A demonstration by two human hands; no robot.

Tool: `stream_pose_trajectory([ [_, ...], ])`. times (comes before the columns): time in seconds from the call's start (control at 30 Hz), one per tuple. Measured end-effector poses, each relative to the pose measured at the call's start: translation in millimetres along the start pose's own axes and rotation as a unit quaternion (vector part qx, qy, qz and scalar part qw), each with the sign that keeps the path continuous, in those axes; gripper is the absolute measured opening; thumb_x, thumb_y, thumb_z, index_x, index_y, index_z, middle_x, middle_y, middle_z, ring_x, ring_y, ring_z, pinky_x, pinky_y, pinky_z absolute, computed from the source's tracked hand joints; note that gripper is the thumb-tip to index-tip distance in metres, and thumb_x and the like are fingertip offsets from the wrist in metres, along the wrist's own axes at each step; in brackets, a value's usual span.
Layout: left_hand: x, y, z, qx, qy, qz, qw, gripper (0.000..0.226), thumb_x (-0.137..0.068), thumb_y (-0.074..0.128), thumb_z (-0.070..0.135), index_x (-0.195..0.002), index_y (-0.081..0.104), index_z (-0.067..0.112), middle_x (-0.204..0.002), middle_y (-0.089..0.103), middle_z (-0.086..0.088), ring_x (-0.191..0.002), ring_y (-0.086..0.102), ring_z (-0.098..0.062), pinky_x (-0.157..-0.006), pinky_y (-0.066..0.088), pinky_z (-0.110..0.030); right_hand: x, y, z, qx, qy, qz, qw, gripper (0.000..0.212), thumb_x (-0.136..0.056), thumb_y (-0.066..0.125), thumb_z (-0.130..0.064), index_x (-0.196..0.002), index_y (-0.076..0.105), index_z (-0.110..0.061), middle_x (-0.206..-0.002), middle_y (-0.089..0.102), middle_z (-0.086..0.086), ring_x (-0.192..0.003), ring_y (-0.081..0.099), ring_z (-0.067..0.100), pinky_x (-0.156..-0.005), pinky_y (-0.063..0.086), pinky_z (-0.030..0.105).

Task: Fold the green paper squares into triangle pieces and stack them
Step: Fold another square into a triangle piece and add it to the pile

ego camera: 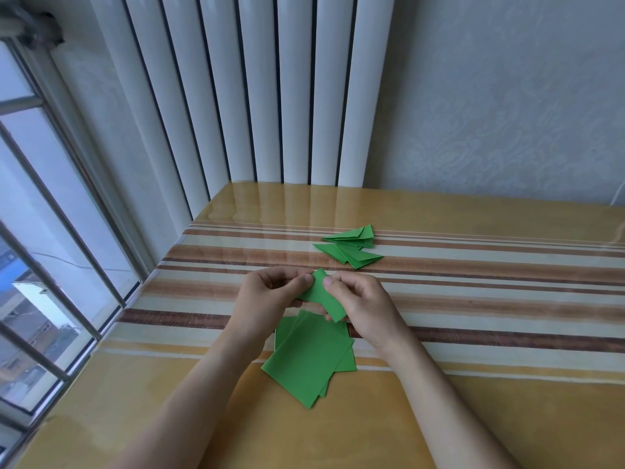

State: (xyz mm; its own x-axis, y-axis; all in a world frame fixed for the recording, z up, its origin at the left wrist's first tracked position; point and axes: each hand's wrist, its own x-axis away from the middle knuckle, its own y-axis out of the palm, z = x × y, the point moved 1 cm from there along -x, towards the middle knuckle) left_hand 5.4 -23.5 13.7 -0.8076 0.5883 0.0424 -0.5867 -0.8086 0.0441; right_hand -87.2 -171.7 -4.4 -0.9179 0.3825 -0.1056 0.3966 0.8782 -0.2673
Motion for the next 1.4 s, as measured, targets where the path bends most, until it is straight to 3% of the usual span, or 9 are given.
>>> stream_pose_trajectory([
  [0.13,0,2,0,-0.015,0.011,-0.023,1.000,0.010,-0.098,0.065,0.003,-0.091,0.073,0.002,-0.056,0.070,0.007,-0.047,0.065,-0.001,-0.040,0.040,-0.007,0,-1,-2,0.001,-0.013,0.008,1.000,0.060,-0.098,0.055,-0.051,-0.083,0.050,0.006,-0.075,0.036,0.029,-0.067,0.039,0.032,-0.070,0.032,0.039],
  [0.4,-5,-4,-6,-0.077,0.008,-0.038,0.996,0.009,-0.094,0.074,0.015,-0.099,0.080,0.009,-0.086,0.080,-0.007,-0.073,0.071,-0.010,-0.065,0.055,-0.016,0,-2,-1,0.031,-0.022,0.021,0.999,0.051,-0.097,0.056,-0.051,-0.077,0.058,-0.004,-0.069,0.036,0.017,-0.064,0.036,0.021,-0.066,0.030,0.041],
  [0.5,-3,-1,-3,-0.074,0.016,-0.023,0.997,0.009,-0.095,0.073,0.013,-0.096,0.080,0.007,-0.079,0.079,-0.002,-0.070,0.070,-0.007,-0.058,0.052,-0.014,0,-2,2,0.029,-0.017,0.017,0.999,0.046,-0.102,0.058,-0.044,-0.072,0.054,-0.010,-0.065,0.033,0.006,-0.063,0.034,0.020,-0.065,0.029,0.040],
  [0.73,-9,-5,-9,-0.008,0.014,0.062,0.998,0.009,-0.095,0.072,0.012,-0.093,0.077,0.005,-0.060,0.068,0.011,-0.053,0.061,0.004,-0.041,0.041,-0.010,-3,1,11,0.010,0.002,0.003,1.000,0.030,-0.104,0.064,-0.036,-0.083,0.070,-0.015,-0.074,0.060,0.007,-0.069,0.063,0.016,-0.069,0.059,0.044],
  [0.93,-11,-11,-8,0.011,0.015,0.090,0.996,0.012,-0.096,0.071,0.011,-0.086,0.077,0.014,-0.075,0.075,0.004,-0.071,0.070,-0.005,-0.069,0.055,-0.022,-2,0,9,0.009,0.014,0.009,1.000,0.022,-0.103,0.065,-0.030,-0.085,0.071,-0.020,-0.071,0.074,0.000,-0.065,0.068,0.013,-0.067,0.053,0.026],
  [1.03,-11,-11,-9,0.011,-0.004,0.067,0.998,0.015,-0.098,0.069,0.013,-0.084,0.073,0.012,-0.075,0.073,0.001,-0.073,0.069,-0.011,-0.071,0.056,-0.025,-1,0,9,0.019,0.013,0.015,1.000,0.021,-0.103,0.065,-0.031,-0.085,0.072,-0.022,-0.070,0.074,-0.002,-0.065,0.069,0.012,-0.068,0.055,0.028],
  [1.13,-7,-6,-7,-0.028,-0.019,0.020,0.999,0.011,-0.096,0.071,0.017,-0.088,0.072,0.009,-0.073,0.072,-0.001,-0.061,0.065,-0.005,-0.052,0.048,-0.012,0,0,7,0.025,0.005,0.015,1.000,0.020,-0.102,0.067,-0.030,-0.086,0.072,-0.019,-0.071,0.072,-0.002,-0.066,0.068,0.011,-0.070,0.056,0.030],
  [1.27,-5,-3,-7,-0.043,-0.002,-0.002,0.999,0.009,-0.095,0.073,0.015,-0.091,0.073,0.008,-0.071,0.072,0.000,-0.057,0.065,-0.001,-0.046,0.042,-0.008,1,0,4,0.019,-0.003,0.007,1.000,0.017,-0.101,0.068,-0.033,-0.091,0.073,-0.019,-0.086,0.073,0.007,-0.077,0.069,0.021,-0.079,0.056,0.046],
  [1.4,-6,-5,-5,-0.049,0.012,-0.023,0.998,0.008,-0.094,0.074,0.013,-0.098,0.073,0.006,-0.089,0.077,-0.014,-0.079,0.072,-0.020,-0.064,0.059,-0.026,-2,-2,5,-0.003,-0.005,0.035,0.999,0.006,-0.099,0.070,-0.024,-0.096,0.072,-0.020,-0.095,0.072,0.008,-0.088,0.068,0.021,-0.086,0.057,0.046],
])
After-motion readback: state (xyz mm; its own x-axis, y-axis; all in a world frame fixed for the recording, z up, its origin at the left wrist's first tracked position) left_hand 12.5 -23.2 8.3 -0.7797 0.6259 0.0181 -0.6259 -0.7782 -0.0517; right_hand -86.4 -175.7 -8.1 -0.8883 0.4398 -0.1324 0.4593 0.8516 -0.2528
